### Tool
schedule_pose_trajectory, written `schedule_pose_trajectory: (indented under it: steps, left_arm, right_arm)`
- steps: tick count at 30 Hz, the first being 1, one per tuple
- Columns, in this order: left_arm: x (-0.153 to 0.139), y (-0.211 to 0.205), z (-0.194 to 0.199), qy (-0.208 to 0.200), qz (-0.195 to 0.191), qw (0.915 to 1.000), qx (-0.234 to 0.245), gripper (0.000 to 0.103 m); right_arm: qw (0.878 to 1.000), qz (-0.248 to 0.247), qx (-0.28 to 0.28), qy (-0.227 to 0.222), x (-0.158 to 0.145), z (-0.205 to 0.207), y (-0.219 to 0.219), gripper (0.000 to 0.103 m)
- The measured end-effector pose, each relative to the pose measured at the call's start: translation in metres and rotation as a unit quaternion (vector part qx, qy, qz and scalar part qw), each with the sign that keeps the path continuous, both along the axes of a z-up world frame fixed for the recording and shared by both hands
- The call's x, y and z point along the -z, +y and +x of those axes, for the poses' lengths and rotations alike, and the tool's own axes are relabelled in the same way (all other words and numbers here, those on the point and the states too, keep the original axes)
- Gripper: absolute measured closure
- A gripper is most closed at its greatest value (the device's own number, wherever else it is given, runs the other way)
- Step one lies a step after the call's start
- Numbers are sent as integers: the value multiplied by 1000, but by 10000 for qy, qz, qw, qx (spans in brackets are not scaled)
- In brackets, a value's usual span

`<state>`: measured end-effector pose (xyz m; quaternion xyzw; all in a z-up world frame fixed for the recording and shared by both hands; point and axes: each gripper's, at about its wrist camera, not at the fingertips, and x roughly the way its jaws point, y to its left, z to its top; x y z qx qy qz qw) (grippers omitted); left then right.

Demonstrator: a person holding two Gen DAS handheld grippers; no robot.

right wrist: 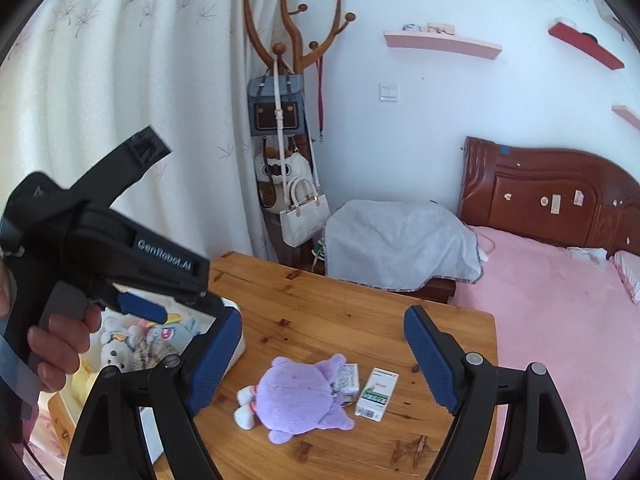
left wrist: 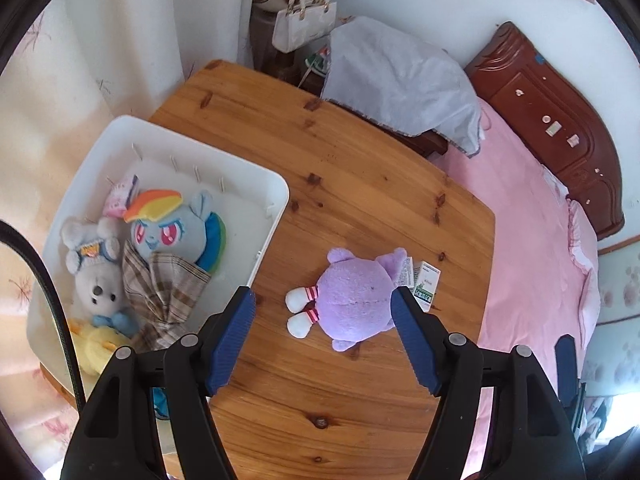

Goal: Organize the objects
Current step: 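Move both grippers from the tray to the purple plush and milk carton, then grasp the purple plush with the left gripper while the right gripper grasps the white-green milk carton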

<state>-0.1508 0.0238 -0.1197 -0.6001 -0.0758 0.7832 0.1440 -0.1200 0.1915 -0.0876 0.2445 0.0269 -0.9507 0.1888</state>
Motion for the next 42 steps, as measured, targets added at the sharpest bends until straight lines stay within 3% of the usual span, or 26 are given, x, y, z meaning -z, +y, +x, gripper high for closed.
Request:
schedule_pose_trajectory:
  steps: [9, 18, 28, 37, 42]
  left_arm:
    - [36, 31, 0, -226, -108, 9993, -272, 29]
    - [64, 54, -3, -451, -79, 9977, -494, 28]
    - [92, 68, -3, -791, 24, 9950, -612, 28]
    - [109, 68, -4, -994, -71, 9920, -772, 28]
    - [116, 65, -5, -1055, 96, 9902, -910, 25]
  right_arm:
    - [9994, 193, 215, -213, 45, -27, 29, 19]
    - [9967, -23, 35, -808, 86, -52, 40, 19]
    - [9922, 36, -150, -1234, 118, -67, 35, 19]
    - [9868, 384, -115, -1567, 146, -76, 27, 19]
    - [9846, 325, -120, -1711, 153, -81, 28, 19]
